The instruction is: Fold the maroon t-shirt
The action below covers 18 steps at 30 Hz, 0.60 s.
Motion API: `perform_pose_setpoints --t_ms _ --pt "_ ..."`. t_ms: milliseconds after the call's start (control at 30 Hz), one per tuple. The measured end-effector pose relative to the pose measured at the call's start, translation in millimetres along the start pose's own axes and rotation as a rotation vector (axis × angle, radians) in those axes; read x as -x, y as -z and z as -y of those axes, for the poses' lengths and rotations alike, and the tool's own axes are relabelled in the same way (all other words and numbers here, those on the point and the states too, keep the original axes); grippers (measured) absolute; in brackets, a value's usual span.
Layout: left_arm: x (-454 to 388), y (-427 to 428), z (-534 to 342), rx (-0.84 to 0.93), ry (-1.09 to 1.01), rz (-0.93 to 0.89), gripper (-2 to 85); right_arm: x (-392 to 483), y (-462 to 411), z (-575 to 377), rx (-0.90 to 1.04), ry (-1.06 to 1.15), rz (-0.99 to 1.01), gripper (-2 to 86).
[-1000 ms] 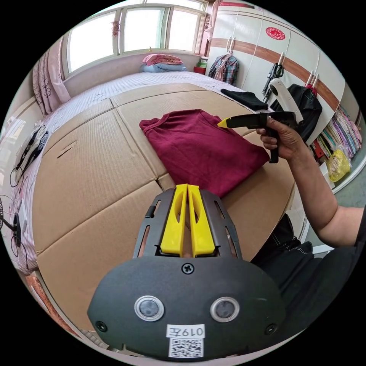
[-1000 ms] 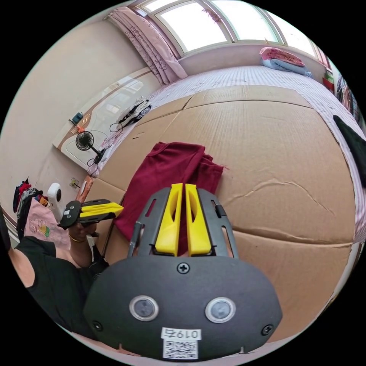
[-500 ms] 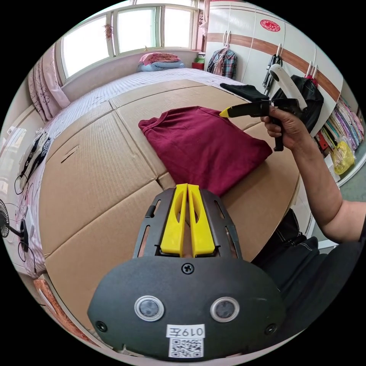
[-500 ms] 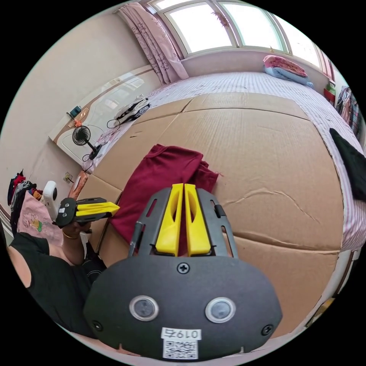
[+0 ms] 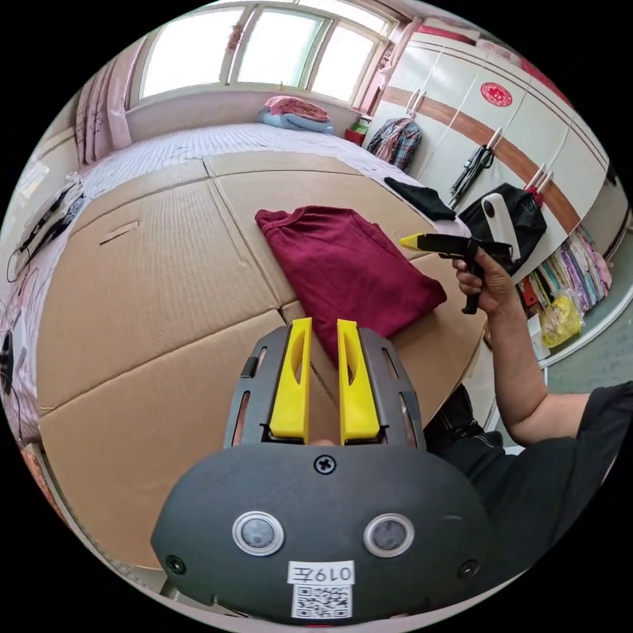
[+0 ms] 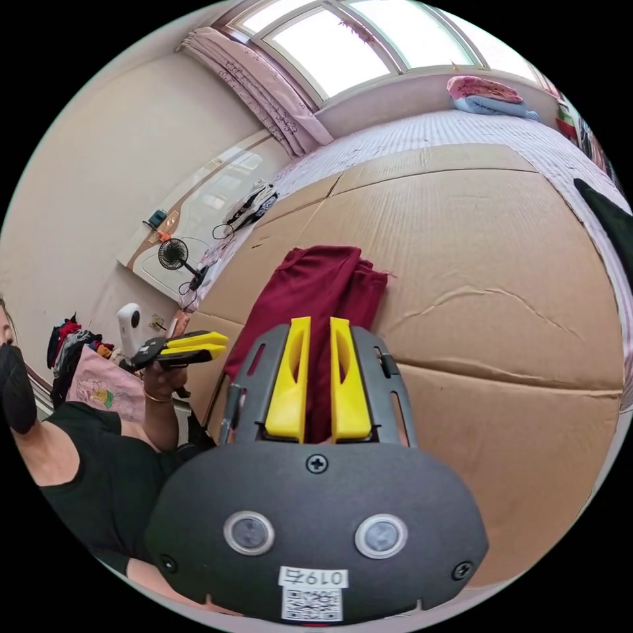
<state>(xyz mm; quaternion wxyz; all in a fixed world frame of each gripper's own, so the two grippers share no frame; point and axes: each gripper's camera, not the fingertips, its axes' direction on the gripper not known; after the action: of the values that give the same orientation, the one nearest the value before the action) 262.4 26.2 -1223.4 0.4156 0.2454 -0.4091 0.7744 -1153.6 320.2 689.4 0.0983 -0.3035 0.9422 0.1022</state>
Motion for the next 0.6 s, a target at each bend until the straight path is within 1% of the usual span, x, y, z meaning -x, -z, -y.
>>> perform_pose_setpoints --t_ms 133,267,367,600 --pt "15.2 -17.9 -6.5 0.056 0.059 -0.091 5.9 -25.4 4.8 -25.0 0.008 -0.017 0.042 5.9" --pt "15.4 -27.5 -14.5 0.062 0.080 -0.071 4.9 -50.1 -1.0 -43.9 0.038 -0.016 0.052 4.1" --pt "18.4 -38.8 -19.3 0.087 0.095 -0.104 3.1 -66.0 -4.6 -59.5 0.053 -0.010 0.025 1.2" --pt "7.7 -55.4 -42.1 0.071 0.050 -0.101 1.7 -103.4 -5.0 -105.9 0.029 0.009 -0.023 -0.5"
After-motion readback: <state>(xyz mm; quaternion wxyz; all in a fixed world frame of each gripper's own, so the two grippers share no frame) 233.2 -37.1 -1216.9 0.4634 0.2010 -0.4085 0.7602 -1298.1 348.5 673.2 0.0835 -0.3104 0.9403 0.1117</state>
